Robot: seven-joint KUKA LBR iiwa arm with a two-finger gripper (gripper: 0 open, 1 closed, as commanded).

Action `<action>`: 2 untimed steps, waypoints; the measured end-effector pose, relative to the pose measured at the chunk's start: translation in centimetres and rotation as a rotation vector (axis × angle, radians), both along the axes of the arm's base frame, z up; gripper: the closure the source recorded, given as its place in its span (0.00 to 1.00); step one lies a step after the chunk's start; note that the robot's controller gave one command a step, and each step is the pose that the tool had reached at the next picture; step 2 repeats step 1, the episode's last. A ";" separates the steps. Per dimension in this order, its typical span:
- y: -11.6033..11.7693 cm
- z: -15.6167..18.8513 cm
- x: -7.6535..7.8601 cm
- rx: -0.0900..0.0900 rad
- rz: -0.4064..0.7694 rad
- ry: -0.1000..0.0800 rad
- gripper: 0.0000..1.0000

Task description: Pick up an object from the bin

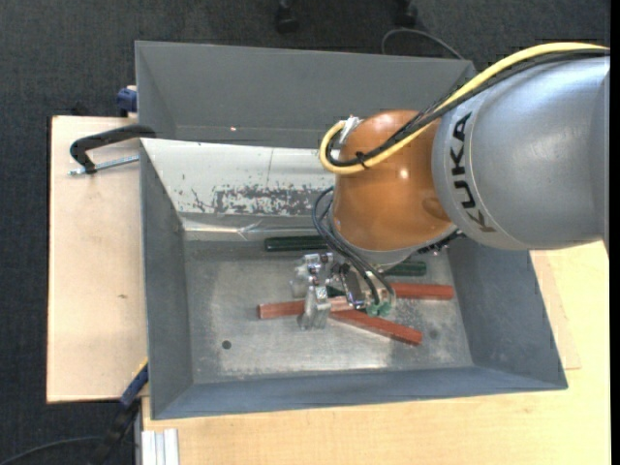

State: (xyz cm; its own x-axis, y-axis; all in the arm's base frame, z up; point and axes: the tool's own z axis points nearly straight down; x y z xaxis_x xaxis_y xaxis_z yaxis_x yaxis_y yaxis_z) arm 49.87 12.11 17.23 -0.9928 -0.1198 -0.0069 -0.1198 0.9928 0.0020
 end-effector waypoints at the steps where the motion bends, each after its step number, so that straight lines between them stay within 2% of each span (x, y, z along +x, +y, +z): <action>1: 0.1 2.4 0.2 0.000 -0.001 -0.001 1.00; 2: 0.1 2.4 0.2 0.000 -0.001 -0.001 1.00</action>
Offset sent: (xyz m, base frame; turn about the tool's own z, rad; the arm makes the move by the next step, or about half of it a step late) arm 0.0000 -0.0001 0.0219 0.0000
